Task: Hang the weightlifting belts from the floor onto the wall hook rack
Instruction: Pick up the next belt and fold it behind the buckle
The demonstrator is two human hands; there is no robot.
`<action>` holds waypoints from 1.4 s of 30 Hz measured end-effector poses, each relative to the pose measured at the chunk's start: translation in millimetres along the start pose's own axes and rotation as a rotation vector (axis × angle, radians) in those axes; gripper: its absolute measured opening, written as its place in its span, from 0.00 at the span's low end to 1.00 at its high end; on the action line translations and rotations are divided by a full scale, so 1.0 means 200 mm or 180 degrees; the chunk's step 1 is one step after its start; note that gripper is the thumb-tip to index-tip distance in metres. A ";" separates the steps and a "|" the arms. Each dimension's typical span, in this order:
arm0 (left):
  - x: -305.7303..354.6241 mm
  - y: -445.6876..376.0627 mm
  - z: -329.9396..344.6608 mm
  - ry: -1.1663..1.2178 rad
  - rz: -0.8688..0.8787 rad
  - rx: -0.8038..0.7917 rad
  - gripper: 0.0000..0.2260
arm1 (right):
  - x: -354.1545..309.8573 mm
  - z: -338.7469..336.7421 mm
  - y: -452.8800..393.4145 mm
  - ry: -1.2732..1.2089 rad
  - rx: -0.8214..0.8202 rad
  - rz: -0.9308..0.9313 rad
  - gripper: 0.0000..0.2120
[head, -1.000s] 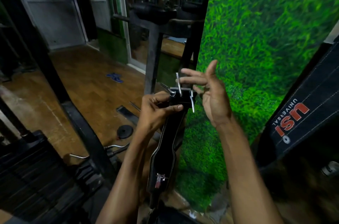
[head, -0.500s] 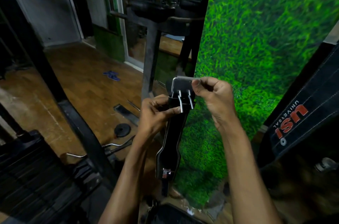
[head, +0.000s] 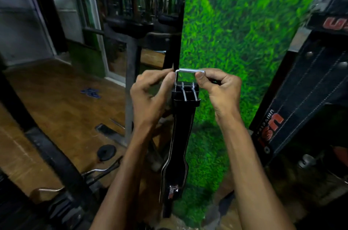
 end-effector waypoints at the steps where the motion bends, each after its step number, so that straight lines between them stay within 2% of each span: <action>1: 0.02 -0.06 0.07 -0.0159 0.0100 -0.0115 0.08 | -0.03 -0.02 -0.03 0.0020 0.0039 -0.0050 0.05; 4: 0.06 -0.21 0.26 0.0017 0.0037 -0.0326 0.09 | -0.12 -0.12 -0.13 -0.0077 0.0253 -0.0142 0.03; 7: 0.13 -0.35 0.43 0.0225 0.0149 -0.0298 0.09 | -0.21 -0.23 -0.23 -0.0202 0.0362 -0.0237 0.03; 12: 0.24 -0.52 0.69 0.0314 0.0446 -0.0155 0.11 | -0.32 -0.38 -0.33 -0.0275 0.0233 -0.0313 0.09; 15: 0.30 -0.59 0.82 0.0386 0.0552 -0.0087 0.10 | -0.30 -0.47 -0.33 -0.0446 0.0087 -0.0333 0.08; 17: 0.34 -0.65 0.90 0.0514 0.0588 -0.0047 0.10 | -0.27 -0.50 -0.32 -0.0452 0.0113 -0.0309 0.13; 19: 0.40 -0.72 0.99 0.0631 0.0568 -0.0032 0.11 | -0.27 -0.54 -0.35 -0.0320 0.0316 -0.0382 0.20; 21: 0.46 -0.80 1.08 0.0757 0.0570 -0.0032 0.13 | -0.32 -0.58 -0.40 -0.0290 0.0573 -0.0563 0.22; 27: 0.69 -1.02 1.27 0.0779 0.0798 -0.0036 0.19 | -0.55 -0.65 -0.49 -0.0290 0.1547 -0.1232 0.23; 31: 0.83 -1.07 1.36 0.0337 0.1002 -0.0161 0.25 | -0.62 -0.72 -0.57 -0.0365 0.1916 -0.1295 0.21; 33: 0.84 -1.09 1.39 0.0136 0.1054 -0.0228 0.25 | -0.63 -0.75 -0.60 -0.0400 0.1937 -0.1248 0.19; 37: 0.81 -1.10 1.42 -0.0063 0.1160 -0.0241 0.20 | -0.61 -0.79 -0.61 -0.0347 0.1784 -0.1249 0.18; 40: 0.78 -1.09 1.43 -0.0084 0.1212 -0.0239 0.23 | -0.59 -0.80 -0.58 -0.0254 0.1753 -0.1272 0.18; 42: 0.73 -1.09 1.44 0.0168 0.1099 -0.0303 0.25 | -0.58 -0.80 -0.56 -0.0206 0.1726 -0.1325 0.18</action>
Point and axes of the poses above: each hand's wrist, its own y-axis away from the middle knuckle, its own z-axis out of the palm, x = y × z, the point moved 4 cm from there along -y, towards the middle knuckle, and after that the axes turned 8 degrees about y, right-handed, at the moved point
